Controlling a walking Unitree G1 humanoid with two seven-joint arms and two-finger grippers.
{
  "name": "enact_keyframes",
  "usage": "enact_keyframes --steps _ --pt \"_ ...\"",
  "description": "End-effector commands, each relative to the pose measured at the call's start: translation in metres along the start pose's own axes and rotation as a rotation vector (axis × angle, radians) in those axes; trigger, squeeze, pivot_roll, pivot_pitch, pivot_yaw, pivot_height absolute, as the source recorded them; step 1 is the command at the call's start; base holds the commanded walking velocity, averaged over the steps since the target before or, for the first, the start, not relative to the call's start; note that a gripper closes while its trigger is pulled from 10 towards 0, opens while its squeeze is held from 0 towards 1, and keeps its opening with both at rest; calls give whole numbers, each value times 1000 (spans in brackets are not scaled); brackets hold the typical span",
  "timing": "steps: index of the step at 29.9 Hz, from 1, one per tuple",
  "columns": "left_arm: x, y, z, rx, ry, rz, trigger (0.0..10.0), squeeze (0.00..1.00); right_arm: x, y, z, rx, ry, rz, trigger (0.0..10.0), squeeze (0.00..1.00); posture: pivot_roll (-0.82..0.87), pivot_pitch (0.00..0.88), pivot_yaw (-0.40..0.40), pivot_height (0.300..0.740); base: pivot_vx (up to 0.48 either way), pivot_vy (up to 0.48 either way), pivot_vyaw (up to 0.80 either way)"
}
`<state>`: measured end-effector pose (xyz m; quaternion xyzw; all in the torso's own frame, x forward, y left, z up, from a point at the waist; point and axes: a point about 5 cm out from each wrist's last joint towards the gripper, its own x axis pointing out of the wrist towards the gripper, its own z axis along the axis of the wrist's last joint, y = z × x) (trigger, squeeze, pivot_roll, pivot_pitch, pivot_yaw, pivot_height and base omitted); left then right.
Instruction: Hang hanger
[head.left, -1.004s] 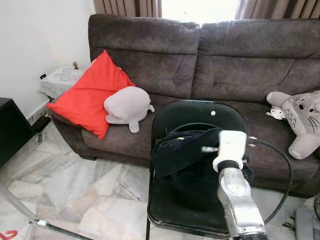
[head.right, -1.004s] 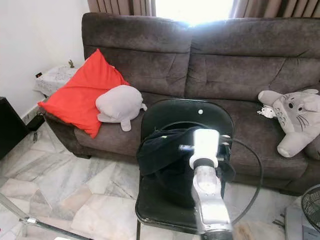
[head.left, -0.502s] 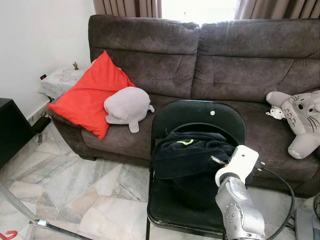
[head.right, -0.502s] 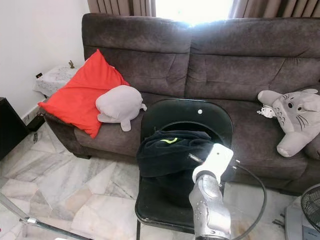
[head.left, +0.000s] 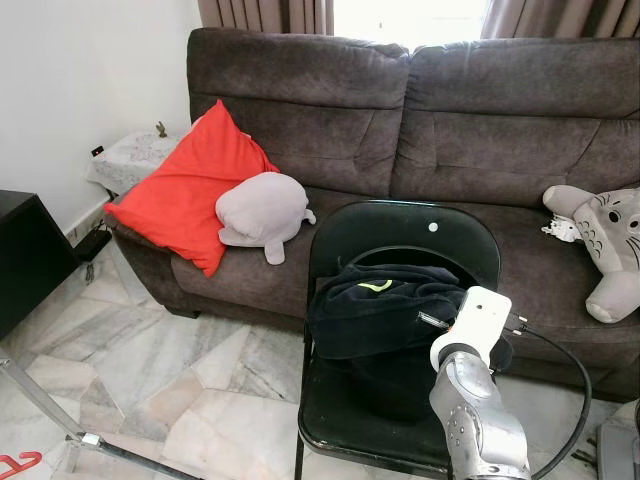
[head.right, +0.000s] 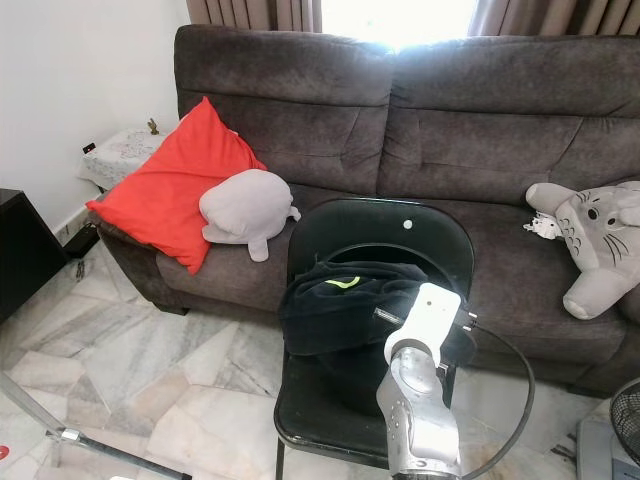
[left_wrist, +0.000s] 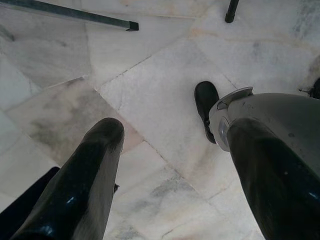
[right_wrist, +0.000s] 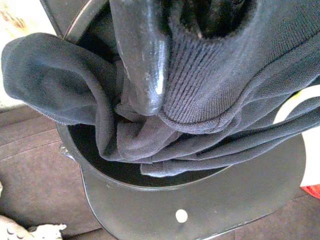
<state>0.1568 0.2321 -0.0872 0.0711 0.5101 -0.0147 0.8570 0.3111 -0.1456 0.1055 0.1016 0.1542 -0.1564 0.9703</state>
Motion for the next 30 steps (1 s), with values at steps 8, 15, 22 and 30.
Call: enact_keyframes --steps 8,15,22,30 --pt "-1 3 -6 1 14 9 10000 0 -3 -3 -6 -30 49 -11 0 0 37 0 42 740 0 0 0" --pt "-1 3 -6 6 15 8 10000 0 -6 -12 -18 35 121 -61 0 0 35 0 42 740 0 0 0" --pt "-1 4 -6 2 11 11 10000 0 -4 -13 -17 27 116 -75 0 0 42 0 41 740 0 0 0" --pt "-2 5 -5 -1 13 14 10000 0 -4 -12 -15 -36 87 -69 0 0 42 0 44 740 0 0 0"
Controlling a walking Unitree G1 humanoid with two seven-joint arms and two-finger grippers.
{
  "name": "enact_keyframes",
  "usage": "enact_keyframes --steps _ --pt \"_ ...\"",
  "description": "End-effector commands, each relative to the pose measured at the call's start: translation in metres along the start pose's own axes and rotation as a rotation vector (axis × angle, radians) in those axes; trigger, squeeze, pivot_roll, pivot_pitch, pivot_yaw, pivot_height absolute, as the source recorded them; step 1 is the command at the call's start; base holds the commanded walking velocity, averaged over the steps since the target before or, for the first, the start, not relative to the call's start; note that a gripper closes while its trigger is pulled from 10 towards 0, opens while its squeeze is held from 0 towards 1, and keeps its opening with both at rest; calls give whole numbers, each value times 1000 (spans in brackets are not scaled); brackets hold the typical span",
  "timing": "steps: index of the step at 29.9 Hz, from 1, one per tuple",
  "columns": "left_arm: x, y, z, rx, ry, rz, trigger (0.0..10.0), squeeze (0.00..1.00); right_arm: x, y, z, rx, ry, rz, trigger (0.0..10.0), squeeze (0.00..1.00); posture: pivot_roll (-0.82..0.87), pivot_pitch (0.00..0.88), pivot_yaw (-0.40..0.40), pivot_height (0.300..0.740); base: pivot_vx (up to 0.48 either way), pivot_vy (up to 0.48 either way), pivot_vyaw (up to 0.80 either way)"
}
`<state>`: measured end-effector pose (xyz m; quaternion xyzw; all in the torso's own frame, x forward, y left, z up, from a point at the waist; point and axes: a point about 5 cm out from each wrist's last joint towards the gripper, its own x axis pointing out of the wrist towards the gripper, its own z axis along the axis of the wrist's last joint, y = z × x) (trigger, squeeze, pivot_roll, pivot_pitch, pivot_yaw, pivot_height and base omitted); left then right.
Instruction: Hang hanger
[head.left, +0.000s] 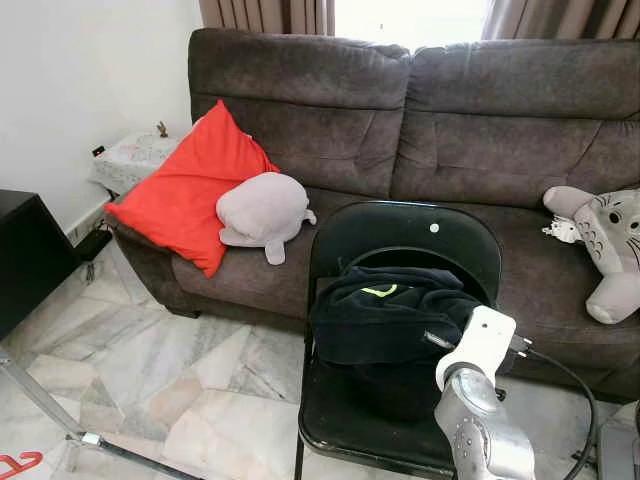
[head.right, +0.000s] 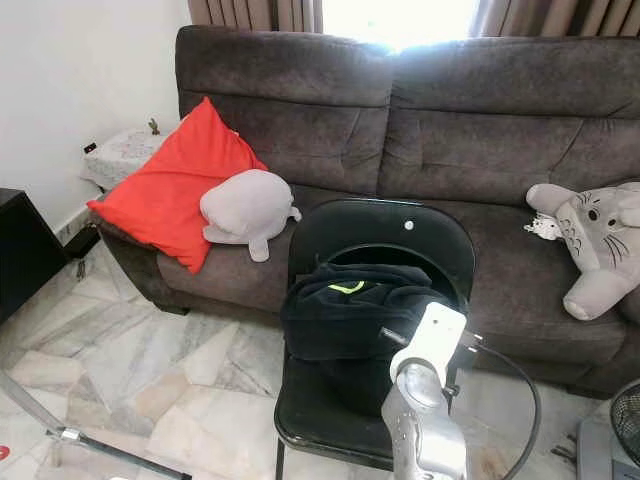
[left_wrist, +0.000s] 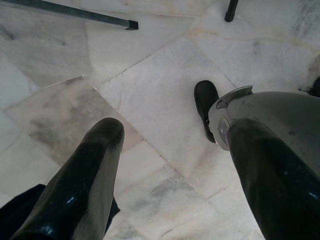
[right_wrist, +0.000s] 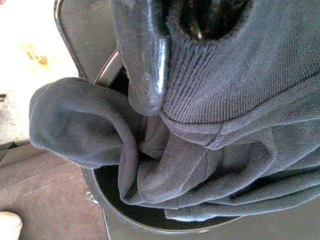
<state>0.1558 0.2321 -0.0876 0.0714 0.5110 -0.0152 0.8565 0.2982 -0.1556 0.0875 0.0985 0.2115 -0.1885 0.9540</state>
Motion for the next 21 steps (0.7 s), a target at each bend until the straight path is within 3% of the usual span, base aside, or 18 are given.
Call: enact_keyframes --steps 1,3,6,10,13,15,16,17,20,21 --pt "-1 5 -4 -2 11 16 10000 0 -2 4 4 -40 -37 9 0 0 42 0 44 740 0 0 0" --pt "-1 5 -4 -2 10 16 10000 0 -2 5 9 -77 -83 10 0 0 43 0 43 740 0 0 0" --pt "-1 5 -3 -6 8 19 10000 0 -5 10 40 -124 -284 20 0 0 43 0 43 740 0 0 0" --pt "-1 5 -2 -7 5 19 10000 0 -4 11 54 -132 -352 8 0 0 40 0 43 740 0 0 0" --pt "-1 4 -1 -8 1 20 10000 0 0 17 75 -198 -429 -3 0 0 35 0 45 740 0 0 0" --pt "0 3 0 -10 -3 19 10000 0 -2 30 100 -236 -549 26 0 0 41 0 41 740 0 0 0" --pt "0 3 0 -10 -3 19 10000 0 -2 30 100 -236 -549 26 0 0 41 0 41 740 0 0 0" --pt "0 3 1 -14 -8 21 10000 0 -11 54 123 -258 -668 150 0 0 41 0 42 740 0 0 0" --pt "0 2 1 -15 -8 22 10000 0 -21 72 133 -271 -743 246 0 0 41 0 42 740 0 0 0" --pt "0 2 2 -15 -9 22 10000 0 -29 84 136 -276 -785 327 0 0 44 0 42 740 0 0 0"
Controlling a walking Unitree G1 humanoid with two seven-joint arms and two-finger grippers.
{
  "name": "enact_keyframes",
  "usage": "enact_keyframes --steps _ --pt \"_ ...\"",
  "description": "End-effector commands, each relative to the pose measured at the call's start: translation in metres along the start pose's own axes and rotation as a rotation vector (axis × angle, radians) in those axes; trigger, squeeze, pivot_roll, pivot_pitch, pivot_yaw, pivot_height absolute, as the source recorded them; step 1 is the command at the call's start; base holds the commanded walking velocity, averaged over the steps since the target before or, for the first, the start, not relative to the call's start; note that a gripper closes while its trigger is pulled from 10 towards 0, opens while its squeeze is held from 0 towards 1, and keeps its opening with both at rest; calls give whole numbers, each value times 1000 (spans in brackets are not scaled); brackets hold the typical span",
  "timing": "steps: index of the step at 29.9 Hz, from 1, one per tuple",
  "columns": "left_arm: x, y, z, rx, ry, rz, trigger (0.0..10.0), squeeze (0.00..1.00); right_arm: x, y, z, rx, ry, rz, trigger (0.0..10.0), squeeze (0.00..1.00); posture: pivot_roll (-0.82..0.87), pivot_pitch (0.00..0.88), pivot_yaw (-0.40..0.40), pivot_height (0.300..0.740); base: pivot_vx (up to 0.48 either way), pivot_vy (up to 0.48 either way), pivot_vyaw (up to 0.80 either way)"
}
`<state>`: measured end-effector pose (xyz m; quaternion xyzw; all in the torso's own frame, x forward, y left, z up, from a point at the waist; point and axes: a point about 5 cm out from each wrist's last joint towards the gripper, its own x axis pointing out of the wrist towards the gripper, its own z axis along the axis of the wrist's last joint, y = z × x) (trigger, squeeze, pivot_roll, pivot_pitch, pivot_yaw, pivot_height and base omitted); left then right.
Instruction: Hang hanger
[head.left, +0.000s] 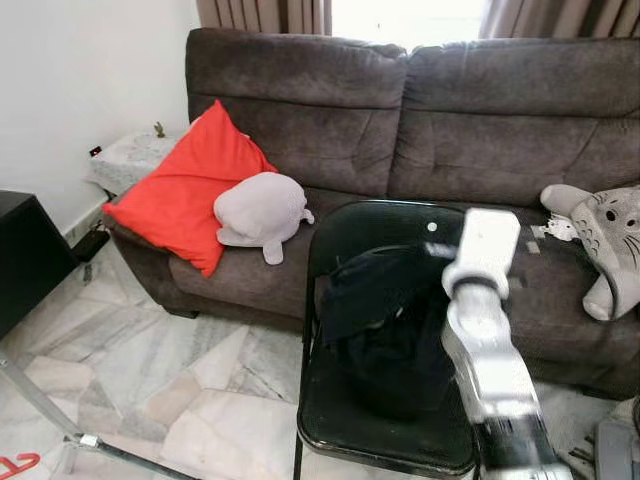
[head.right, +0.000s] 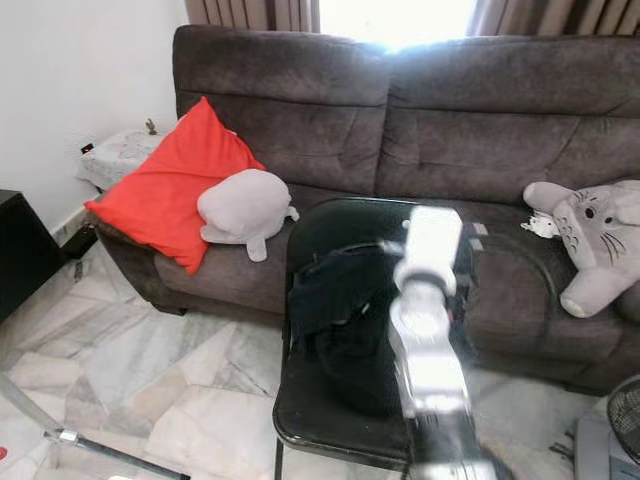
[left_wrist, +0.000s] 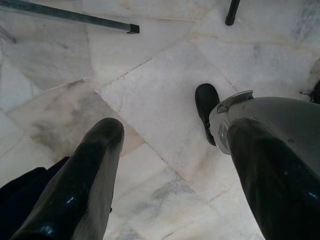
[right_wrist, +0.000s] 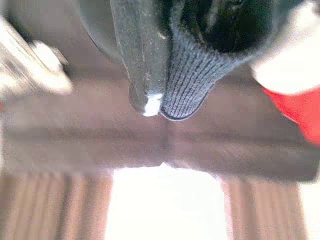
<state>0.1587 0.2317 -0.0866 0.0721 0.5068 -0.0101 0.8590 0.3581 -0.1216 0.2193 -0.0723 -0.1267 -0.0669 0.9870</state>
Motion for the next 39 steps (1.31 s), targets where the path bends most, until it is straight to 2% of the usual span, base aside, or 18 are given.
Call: enact_keyframes --steps 1,3,7,8,11,12,13,14,17,18,20,24,26,28,30,32,36,39 --pt "0 2 -1 -11 0 12 10000 0 -1 23 22 18 -118 130 0 0 45 0 40 740 0 0 0" --pt "0 2 -1 -15 0 14 10000 0 -11 56 49 55 -251 322 0 0 46 0 39 740 0 0 0" --pt "0 2 -1 -15 1 15 10000 0 -16 72 62 34 -314 367 0 0 50 0 38 740 0 0 0" --pt "0 1 -1 -17 1 15 10000 0 -9 70 59 -34 -297 330 0 0 55 0 35 740 0 0 0" --pt "0 1 -1 -20 0 14 10000 0 6 52 47 -24 -212 219 0 0 56 0 35 740 0 0 0" --pt "0 1 -1 -20 0 14 10000 0 6 52 47 -24 -212 219 0 0 56 0 35 740 0 0 0" --pt "0 1 -1 -20 0 13 10000 0 13 40 39 -12 -154 158 0 0 55 0 34 740 0 0 0" --pt "0 1 -1 -18 2 12 10000 0 28 8 26 -47 -66 20 0 0 48 0 36 740 0 0 0" --pt "0 1 -1 -16 3 11 10000 0 38 -16 25 -90 -46 -72 0 0 43 0 37 740 0 0 0" --pt "0 1 -1 -16 2 11 10000 0 45 -29 29 -119 -55 -115 0 0 43 0 37 740 0 0 0" --pt "0 1 -1 -16 1 11 10000 0 50 -37 34 -127 -69 -138 0 0 46 0 38 740 0 0 0" --pt "0 2 0 -14 -2 13 10000 0 63 -47 60 -183 -166 -169 0 0 46 0 40 740 0 0 0" --pt "0 2 1 -14 -2 15 10000 0 67 -40 79 -164 -243 -120 0 0 46 0 43 740 0 0 0" --pt "0 3 1 -14 -2 16 10000 0 69 -26 107 -148 -360 -33 0 0 45 0 46 740 0 0 0" --pt "0 3 1 -13 -2 16 10000 0 69 -22 112 -153 -384 -15 0 0 45 0 46 740 0 0 0" --pt "0 3 1 -11 -1 16 10000 0 69 -10 136 -170 -478 28 0 0 47 0 49 740 0 0 0" --pt "0 4 1 -11 0 18 10000 0 71 -6 179 -278 -635 -41 0 0 54 0 49 740 0 0 0" --pt "-1 5 0 -11 1 20 10000 0 73 -9 202 -231 -680 -69 0 0 57 0 49 740 0 0 0"
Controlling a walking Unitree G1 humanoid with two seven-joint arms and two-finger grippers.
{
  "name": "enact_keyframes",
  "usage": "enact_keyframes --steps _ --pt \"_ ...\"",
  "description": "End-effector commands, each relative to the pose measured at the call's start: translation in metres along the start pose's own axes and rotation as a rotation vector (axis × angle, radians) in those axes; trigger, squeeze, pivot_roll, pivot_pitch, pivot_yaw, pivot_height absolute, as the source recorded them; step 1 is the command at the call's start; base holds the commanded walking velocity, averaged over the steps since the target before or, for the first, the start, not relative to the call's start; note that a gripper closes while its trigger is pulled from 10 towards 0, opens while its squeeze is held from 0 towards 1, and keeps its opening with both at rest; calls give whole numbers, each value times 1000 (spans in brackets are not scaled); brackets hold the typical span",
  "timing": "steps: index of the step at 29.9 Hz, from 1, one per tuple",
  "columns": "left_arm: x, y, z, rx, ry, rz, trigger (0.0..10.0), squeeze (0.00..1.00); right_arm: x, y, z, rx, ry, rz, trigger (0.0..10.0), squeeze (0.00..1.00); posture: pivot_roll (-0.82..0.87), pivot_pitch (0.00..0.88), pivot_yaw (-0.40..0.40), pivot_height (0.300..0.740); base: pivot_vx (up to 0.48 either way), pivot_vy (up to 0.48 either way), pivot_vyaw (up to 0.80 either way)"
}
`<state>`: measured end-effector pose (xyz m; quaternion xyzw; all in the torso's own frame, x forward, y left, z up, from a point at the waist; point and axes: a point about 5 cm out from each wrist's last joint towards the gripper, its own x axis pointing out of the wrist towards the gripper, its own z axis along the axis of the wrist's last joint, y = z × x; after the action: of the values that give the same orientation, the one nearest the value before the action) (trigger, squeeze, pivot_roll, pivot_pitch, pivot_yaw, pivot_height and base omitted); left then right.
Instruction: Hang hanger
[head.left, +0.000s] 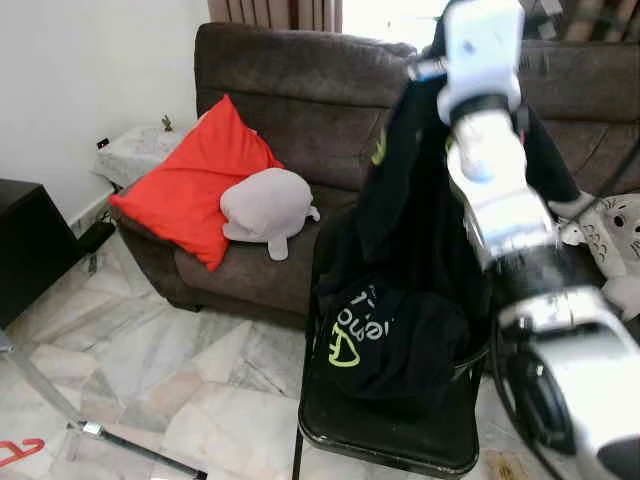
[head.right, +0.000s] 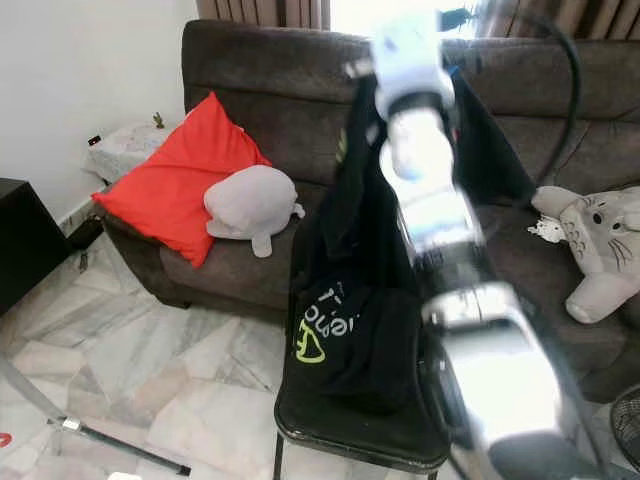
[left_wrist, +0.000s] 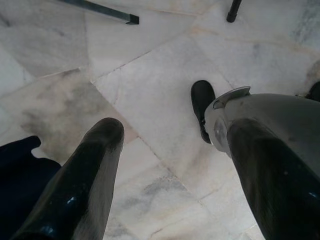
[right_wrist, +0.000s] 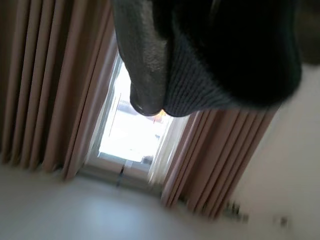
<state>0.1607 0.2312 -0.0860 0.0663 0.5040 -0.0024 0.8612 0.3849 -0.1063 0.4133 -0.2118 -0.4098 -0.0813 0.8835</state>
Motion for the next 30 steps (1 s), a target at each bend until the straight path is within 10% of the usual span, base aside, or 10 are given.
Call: enact_keyframes --steps 1,7,10,12,19,20,22,23,30 --pt "-1 5 -2 7 7 13 10000 0 12 -7 21 42 -83 -22 0 0 57 0 49 740 0 0 0" --pt "-1 6 -3 12 11 15 10000 0 -5 62 50 414 -123 409 0 0 49 0 53 740 0 0 0" --pt "-1 6 -4 10 11 15 10000 0 -34 103 42 408 -51 572 0 0 51 0 52 740 0 0 0" --pt "-1 5 -4 5 10 13 10000 0 -87 144 2 326 121 725 0 0 62 0 47 740 0 0 0" --pt "-1 4 -6 4 21 8 10000 0 -155 158 -60 362 476 692 0 0 50 0 48 740 0 0 0" --pt "-1 4 -6 5 23 6 10000 0 -175 157 -70 351 515 703 2549 0 49 0 45 740 0 0 0" --pt "-1 4 -7 5 24 6 10000 0 -180 157 -73 357 527 707 2549 0 49 0 45 740 0 0 0" --pt "-1 4 -7 5 24 5 10000 0 -187 155 -77 367 551 699 10000 0 50 0 44 740 0 0 0" --pt "-2 3 -9 -3 24 6 10000 0 -224 130 -98 344 656 559 10000 0 64 0 37 740 0 0 229"
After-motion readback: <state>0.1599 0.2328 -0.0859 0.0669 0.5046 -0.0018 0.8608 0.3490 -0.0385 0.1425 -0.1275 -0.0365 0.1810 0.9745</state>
